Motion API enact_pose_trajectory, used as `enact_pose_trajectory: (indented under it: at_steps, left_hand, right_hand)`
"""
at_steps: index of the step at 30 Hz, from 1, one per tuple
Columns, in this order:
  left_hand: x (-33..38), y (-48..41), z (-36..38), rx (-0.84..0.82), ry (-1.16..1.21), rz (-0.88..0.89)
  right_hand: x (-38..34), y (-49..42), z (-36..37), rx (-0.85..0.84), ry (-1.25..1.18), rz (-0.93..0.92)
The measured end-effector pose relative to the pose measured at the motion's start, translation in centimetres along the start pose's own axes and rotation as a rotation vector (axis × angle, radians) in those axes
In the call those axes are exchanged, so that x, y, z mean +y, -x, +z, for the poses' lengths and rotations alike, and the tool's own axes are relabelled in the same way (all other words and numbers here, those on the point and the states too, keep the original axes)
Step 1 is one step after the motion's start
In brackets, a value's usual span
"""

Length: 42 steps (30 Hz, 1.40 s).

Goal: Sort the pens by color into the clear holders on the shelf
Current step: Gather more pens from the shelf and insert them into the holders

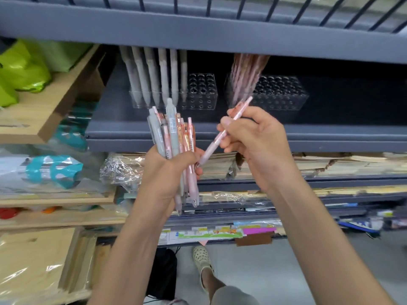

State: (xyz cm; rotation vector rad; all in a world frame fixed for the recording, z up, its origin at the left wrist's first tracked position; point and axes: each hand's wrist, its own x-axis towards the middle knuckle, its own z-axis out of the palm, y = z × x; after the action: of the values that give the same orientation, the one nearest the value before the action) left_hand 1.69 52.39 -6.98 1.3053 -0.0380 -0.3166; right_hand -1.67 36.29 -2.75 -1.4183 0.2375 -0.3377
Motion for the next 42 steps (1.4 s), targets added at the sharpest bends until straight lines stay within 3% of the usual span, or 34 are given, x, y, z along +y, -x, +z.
enact_pose_trajectory:
  at_steps: [5,10,13,16,25,33,42]
  left_hand:
    - [-0.3,0.5,2.0,-0.005,0.050,0.009]
    - [-0.1,0.4,2.4,0.027,0.072,0.033]
    - [0.3,0.3,2.4,0.062,0.107,0.066]
    - [0.4,0.2,2.8,0.098,0.091,0.083]
    - [0.2,0.0,3.0,0.216,0.055,0.058]
    - [-0.1,0.1,3.2,0.207,0.103,0.093]
    - [-0.2,0.4,2.8,0.186,0.163,0.108]
  right_hand:
    - [-1.3,-0.4,-3.9,0.093,0.006,-0.070]
    - [-3.4,-3.8,-7.1,0.307,-0.004,-0.284]
    - [-4.0,-5.9,-8.1,0.352,0.033,-0.380]
    - [-3.9,-7.8,-8.5,0.355,0.093,-0.413]
    - [-3.1,-11.9,-7.4,0.242,0.597,-0.351]
    - [-2.1,-12.5,-6.4,0.270,0.640,-0.321]
    - [-1.9,-12.5,-6.4,0.320,0.826,-0.428]
